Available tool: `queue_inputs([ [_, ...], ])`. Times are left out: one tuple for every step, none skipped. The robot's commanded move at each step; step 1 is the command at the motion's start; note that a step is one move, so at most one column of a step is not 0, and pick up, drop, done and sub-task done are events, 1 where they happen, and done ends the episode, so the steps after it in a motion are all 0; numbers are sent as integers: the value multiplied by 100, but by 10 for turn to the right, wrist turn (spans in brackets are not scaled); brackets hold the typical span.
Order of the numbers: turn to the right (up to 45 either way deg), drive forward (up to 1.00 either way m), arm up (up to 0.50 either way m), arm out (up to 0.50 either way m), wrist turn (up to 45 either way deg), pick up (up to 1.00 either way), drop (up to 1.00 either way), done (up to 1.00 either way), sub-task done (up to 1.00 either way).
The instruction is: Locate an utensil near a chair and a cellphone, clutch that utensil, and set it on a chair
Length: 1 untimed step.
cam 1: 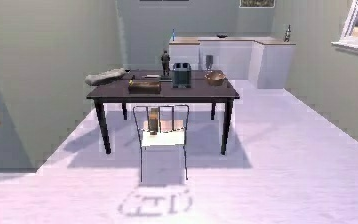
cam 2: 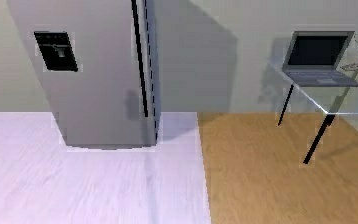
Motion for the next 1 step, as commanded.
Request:
queue_inputs([
  [0,60,0,0,0,0,0,0,0],
])
